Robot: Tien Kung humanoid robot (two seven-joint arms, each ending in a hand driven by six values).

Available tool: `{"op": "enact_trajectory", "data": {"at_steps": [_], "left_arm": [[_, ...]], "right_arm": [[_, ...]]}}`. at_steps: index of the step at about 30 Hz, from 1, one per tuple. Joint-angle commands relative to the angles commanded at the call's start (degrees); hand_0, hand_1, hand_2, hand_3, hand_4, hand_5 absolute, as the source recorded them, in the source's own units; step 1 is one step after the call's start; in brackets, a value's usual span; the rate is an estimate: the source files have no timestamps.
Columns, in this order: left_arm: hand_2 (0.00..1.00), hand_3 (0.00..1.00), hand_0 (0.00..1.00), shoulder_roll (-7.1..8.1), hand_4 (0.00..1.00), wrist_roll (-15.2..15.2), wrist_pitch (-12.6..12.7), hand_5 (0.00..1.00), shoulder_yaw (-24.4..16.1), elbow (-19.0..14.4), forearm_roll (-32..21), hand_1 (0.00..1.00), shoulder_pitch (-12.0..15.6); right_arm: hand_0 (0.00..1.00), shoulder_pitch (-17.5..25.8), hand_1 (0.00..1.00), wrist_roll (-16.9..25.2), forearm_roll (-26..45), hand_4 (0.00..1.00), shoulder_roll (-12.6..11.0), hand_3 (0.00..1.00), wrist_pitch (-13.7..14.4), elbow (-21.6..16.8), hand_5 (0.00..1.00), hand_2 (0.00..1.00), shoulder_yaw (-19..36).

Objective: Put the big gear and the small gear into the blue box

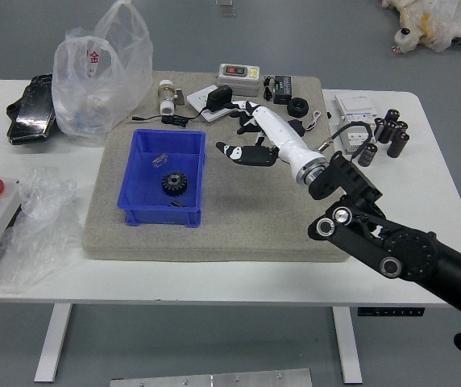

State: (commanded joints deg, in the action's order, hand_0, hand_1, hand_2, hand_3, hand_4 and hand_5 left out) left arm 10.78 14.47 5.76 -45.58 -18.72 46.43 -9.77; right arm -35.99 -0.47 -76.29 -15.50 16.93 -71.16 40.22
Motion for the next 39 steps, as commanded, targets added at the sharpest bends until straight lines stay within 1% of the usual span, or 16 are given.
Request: {"op": "enact_trajectory", "data": {"at_steps": [1, 2, 7, 8, 13, 14, 15, 19, 20, 24, 25, 26, 31, 32, 37, 39], "left_arm": [[0.558, 0.703, 0.65, -0.07, 0.67, -0.18, 0.02, 0.346, 0.25, 0.05, -0.31, 0.526, 0.1], [0.558, 0.702, 0.65, -0.12, 0.67, -0.27, 0.06, 0.346, 0.38, 0.08, -0.49, 0.534, 0.2], [0.558, 0.702, 0.65, -0.26, 0.67, -0.17, 0.16, 0.346, 0.16, 0.08, -0.43, 0.534, 0.69], [0.558, 0.701, 0.65, -0.28, 0.67, -0.07, 0.15, 0.346, -0.02, 0.06, -0.24, 0.533, 0.71], [0.558, 0.701, 0.65, -0.21, 0.67, -0.14, 0.06, 0.346, -0.19, 0.09, 0.07, 0.533, 0.41], [0.558, 0.7, 0.65, -0.18, 0.669, -0.18, 0.03, 0.346, -0.15, 0.1, 0.08, 0.535, 0.32], [0.558, 0.7, 0.65, -0.15, 0.669, -0.23, 0.0, 0.346, -0.11, 0.11, 0.08, 0.535, 0.24], [0.558, 0.7, 0.65, 0.02, 0.669, -0.14, -0.19, 0.346, -0.32, 0.13, 0.53, 0.535, -0.09], [0.558, 0.7, 0.65, 0.06, 0.67, -0.1, -0.21, 0.346, -0.37, 0.12, 0.61, 0.537, -0.15], [0.558, 0.7, 0.65, 0.13, 0.67, 0.22, -0.43, 0.346, -0.93, 0.1, 1.43, 0.537, -0.39], [0.558, 0.7, 0.65, 0.13, 0.67, 0.3, -0.48, 0.346, -1.08, 0.1, 1.66, 0.537, -0.45], [0.558, 0.699, 0.65, 0.14, 0.669, 0.37, -0.53, 0.346, -1.22, 0.09, 1.9, 0.553, -0.51], [0.558, 0.699, 0.65, 0.25, 0.669, 0.1, -0.95, 0.346, -0.99, 0.23, 2.29, 0.553, -0.86], [0.563, 0.697, 0.65, 0.31, 0.67, -0.24, -1.04, 0.346, -0.47, 0.32, 1.9, 0.594, -0.9], [0.563, 0.697, 0.65, 0.55, 0.67, -2.77, -1.13, 0.346, 3.43, 0.93, -1.7, 0.594, -0.74], [0.564, 0.697, 0.651, 0.6, 0.67, -3.78, -1.02, 0.347, 5.07, 1.13, -3.49, 0.593, -0.69]], "right_arm": [[0.529, 2.07, 0.634, 2.02, 2.41, 0.741, -1.11, 0.717, -1.26, -1.1, 0.331, 0.731, 2.41], [0.725, 3.85, 0.68, 3.69, 4.47, 0.744, -2.0, 0.703, -2.33, -1.92, 0.402, 0.731, 4.47], [0.725, 12.97, 0.68, 11.63, 15.33, 0.744, -4.3, 0.703, -7.12, -4.0, 0.402, 0.731, 14.61], [0.762, 14.48, 0.704, 12.88, 17.39, 0.766, -4.25, 0.701, -7.67, -3.92, 0.477, 0.739, 16.28], [0.762, 21.51, 0.704, 18.73, 27.68, 0.766, -2.81, 0.701, -10.91, -2.9, 0.477, 0.739, 24.22], [0.793, 22.52, 0.726, 19.4, 29.39, 0.846, -2.61, 0.718, -11.64, -2.73, 0.694, 0.748, 25.4], [0.793, 23.34, 0.726, 19.92, 31.04, 0.846, -2.46, 0.718, -12.32, -2.56, 0.694, 0.748, 26.5], [0.793, 24.87, 0.726, 21.37, 38.44, 0.846, -2.14, 0.718, -16.07, -1.69, 0.694, 0.748, 29.49], [0.809, 24.99, 0.752, 21.5, 39.93, 0.911, -2.07, 0.763, -16.91, -1.49, 0.855, 0.761, 29.69], [0.809, 25.25, 0.752, 21.69, 46.48, 0.911, -1.65, 0.763, -19.99, -0.56, 0.855, 0.761, 29.88], [0.809, 25.25, 0.752, 21.73, 47.73, 0.911, -1.57, 0.763, -20.33, -0.38, 0.855, 0.761, 29.83], [0.809, 25.23, 0.757, 21.78, 49.15, 0.927, -1.49, 0.764, -20.62, -0.19, 0.911, 0.764, 29.78], [0.809, 25.18, 0.757, 22.5, 55.08, 0.927, -1.36, 0.764, -20.83, 0.98, 0.911, 0.764, 29.82], [0.779, 25.24, 0.736, 22.8, 56.27, 0.937, -1.39, 0.748, -20.83, 1.23, 0.946, 0.748, 29.92], [0.779, 25.91, 0.736, 24.54, 62.33, 0.937, -1.44, 0.748, -21.78, 2.12, 0.946, 0.748, 30.57], [0.741, 26.26, 0.713, 25.15, 65.35, 0.932, -1.43, 0.74, -23.01, 2.44, 0.93, 0.735, 30.86]]}}
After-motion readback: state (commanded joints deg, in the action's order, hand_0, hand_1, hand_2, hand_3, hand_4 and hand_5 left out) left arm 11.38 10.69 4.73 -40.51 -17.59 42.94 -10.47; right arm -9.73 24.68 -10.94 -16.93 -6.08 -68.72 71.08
